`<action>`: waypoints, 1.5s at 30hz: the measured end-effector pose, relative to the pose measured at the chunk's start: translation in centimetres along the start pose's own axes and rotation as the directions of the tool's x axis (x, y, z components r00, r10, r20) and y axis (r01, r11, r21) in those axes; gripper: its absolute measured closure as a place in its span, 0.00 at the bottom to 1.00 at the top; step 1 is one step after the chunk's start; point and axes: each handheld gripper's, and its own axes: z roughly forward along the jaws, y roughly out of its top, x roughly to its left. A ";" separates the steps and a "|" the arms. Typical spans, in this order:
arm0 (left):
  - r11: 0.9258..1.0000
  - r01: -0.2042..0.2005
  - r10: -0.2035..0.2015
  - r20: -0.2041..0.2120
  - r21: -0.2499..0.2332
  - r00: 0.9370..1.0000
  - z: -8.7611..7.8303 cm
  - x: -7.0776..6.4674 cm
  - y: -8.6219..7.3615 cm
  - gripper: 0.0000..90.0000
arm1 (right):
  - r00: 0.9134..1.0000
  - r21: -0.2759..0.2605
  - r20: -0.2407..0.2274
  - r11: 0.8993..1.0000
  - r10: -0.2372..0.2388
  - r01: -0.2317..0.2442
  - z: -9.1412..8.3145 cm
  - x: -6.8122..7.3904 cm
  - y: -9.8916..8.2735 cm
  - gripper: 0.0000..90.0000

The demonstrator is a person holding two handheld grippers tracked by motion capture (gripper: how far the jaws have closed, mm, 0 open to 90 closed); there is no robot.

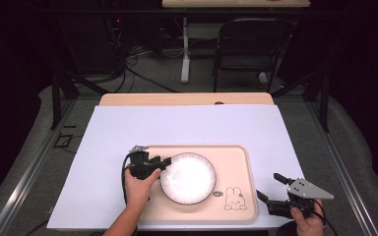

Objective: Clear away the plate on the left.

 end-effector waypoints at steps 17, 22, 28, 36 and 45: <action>0.993 -0.068 0.059 -0.092 -0.098 0.994 -5.2 1.6 1.2 0.51 | 1.000 -0.001 0.003 1.000 -0.002 0.002 0.0 0.0 0.0 0.17; 0.991 -0.062 0.048 -0.122 -0.115 0.991 -6.5 2.7 1.0 0.50 | 1.000 -0.001 0.003 1.000 -0.002 0.002 0.0 0.0 0.0 0.17; 0.991 -0.036 0.016 -0.151 -0.130 0.988 -7.7 4.2 0.4 0.50 | 1.000 0.000 0.004 1.000 -0.002 0.002 0.0 0.0 0.0 0.17; 0.991 -0.006 -0.019 -0.184 -0.133 0.983 -8.9 5.9 -0.9 0.50 | 1.000 0.001 0.004 1.000 -0.001 0.001 0.1 0.1 0.0 0.17; 0.993 0.003 -0.030 -0.225 -0.122 0.974 -9.3 6.9 -2.0 0.50 | 1.000 0.002 0.004 1.000 0.000 0.000 0.1 0.1 0.0 0.17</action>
